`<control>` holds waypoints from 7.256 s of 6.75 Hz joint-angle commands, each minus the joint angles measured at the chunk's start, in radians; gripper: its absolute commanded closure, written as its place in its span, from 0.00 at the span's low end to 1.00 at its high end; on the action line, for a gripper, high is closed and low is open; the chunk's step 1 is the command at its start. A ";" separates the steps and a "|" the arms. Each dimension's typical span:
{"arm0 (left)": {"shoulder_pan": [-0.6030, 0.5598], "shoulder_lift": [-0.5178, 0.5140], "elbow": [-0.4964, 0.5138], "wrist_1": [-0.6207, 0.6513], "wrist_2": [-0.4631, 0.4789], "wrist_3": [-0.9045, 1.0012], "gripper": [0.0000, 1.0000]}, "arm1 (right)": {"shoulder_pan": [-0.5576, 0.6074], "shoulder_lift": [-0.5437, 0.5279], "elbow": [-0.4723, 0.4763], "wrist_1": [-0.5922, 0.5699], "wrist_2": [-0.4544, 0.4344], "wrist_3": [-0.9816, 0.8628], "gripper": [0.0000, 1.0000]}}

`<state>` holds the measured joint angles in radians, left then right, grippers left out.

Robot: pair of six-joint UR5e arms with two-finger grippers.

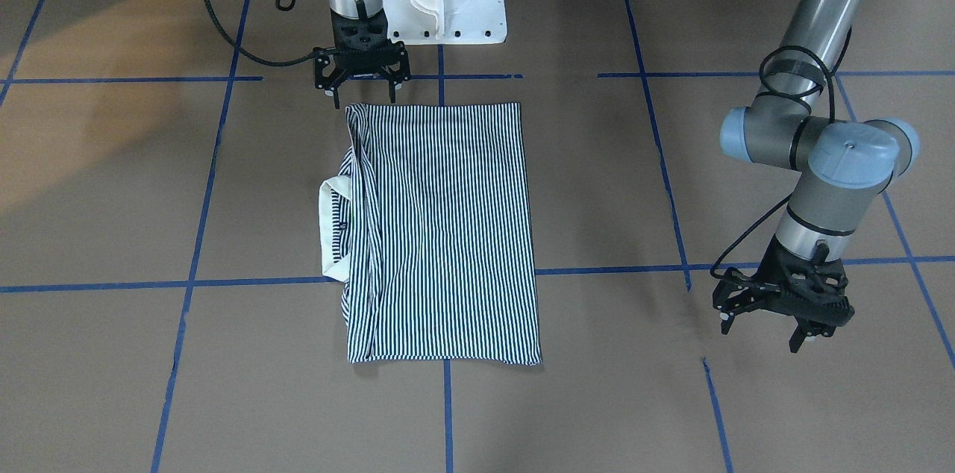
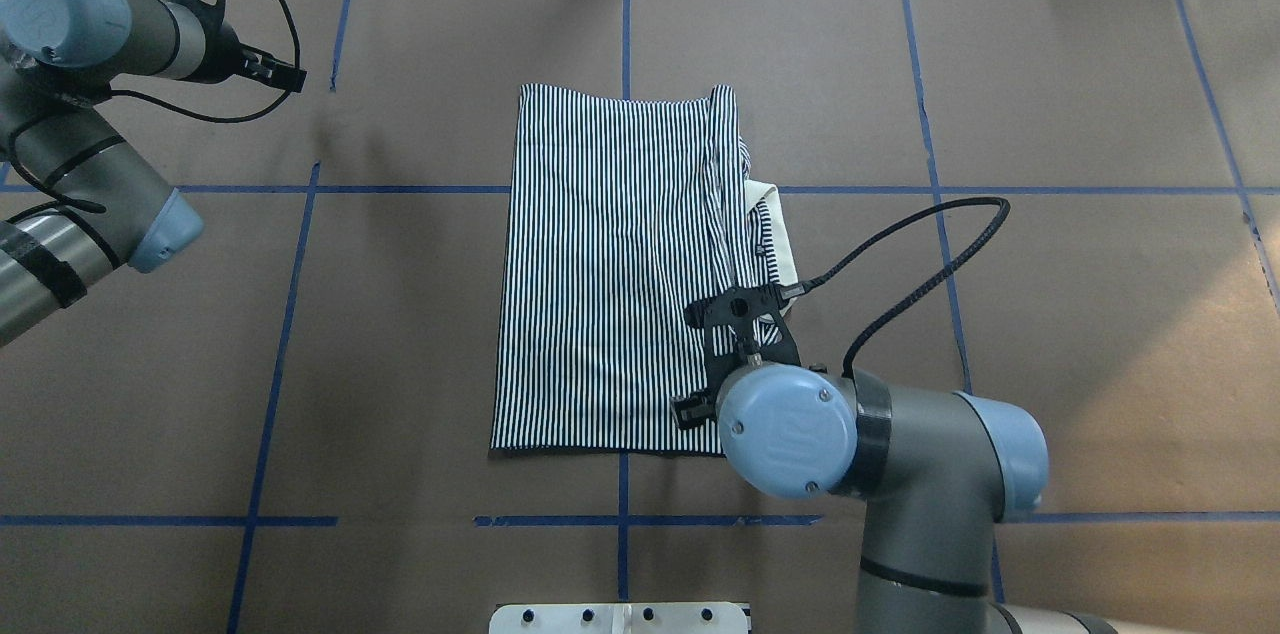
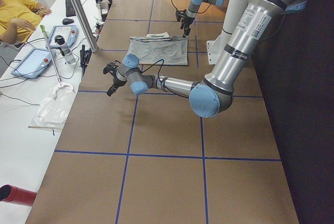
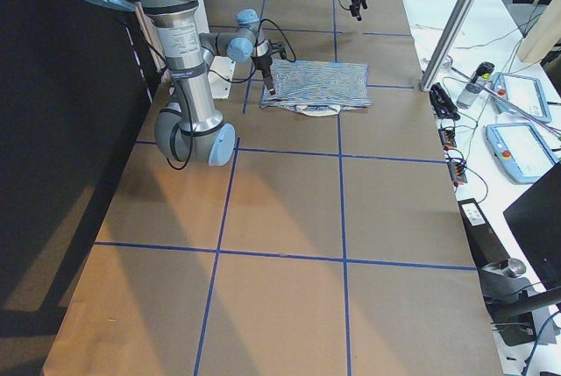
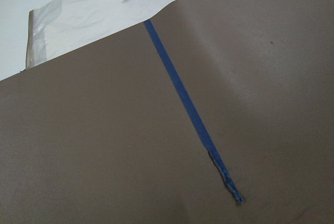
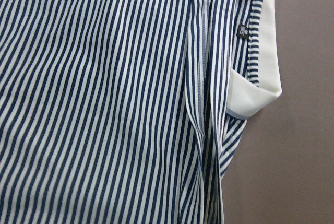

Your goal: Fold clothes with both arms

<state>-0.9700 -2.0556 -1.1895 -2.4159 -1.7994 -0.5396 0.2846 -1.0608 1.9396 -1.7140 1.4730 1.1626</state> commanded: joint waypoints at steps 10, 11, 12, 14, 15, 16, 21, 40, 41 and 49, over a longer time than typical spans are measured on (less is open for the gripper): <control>0.007 0.000 -0.002 0.001 0.000 0.000 0.00 | 0.160 0.128 -0.315 -0.010 0.155 -0.178 0.00; 0.008 0.000 -0.004 0.000 0.000 0.000 0.00 | 0.185 0.119 -0.315 -0.021 0.161 -0.219 0.00; 0.008 0.002 -0.005 0.000 0.000 0.000 0.00 | 0.217 0.089 -0.309 -0.022 0.164 -0.262 0.00; 0.008 0.002 -0.002 0.000 0.000 0.000 0.00 | 0.292 0.030 -0.291 -0.022 0.178 -0.364 0.00; 0.008 0.002 -0.004 0.000 0.000 -0.002 0.00 | 0.301 0.009 -0.289 -0.019 0.176 -0.371 0.00; 0.008 0.002 -0.004 0.000 0.000 -0.016 0.00 | 0.301 0.005 -0.288 -0.010 0.175 -0.370 0.00; 0.014 0.002 -0.018 0.000 -0.003 -0.023 0.00 | 0.303 0.353 -0.639 0.197 0.182 -0.114 0.00; 0.395 0.207 -0.638 0.117 0.079 -0.819 0.00 | 0.265 -0.246 -0.015 0.633 0.193 0.290 0.00; 0.483 0.200 -0.729 0.335 0.145 -0.865 0.00 | 0.262 -0.249 -0.013 0.631 0.191 0.299 0.00; 0.712 0.121 -0.703 0.500 0.238 -1.251 0.39 | 0.262 -0.252 -0.016 0.633 0.185 0.304 0.00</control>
<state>-0.2582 -1.9372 -1.8947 -1.9152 -1.5616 -1.7869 0.5461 -1.3131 1.9248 -1.0815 1.6582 1.4665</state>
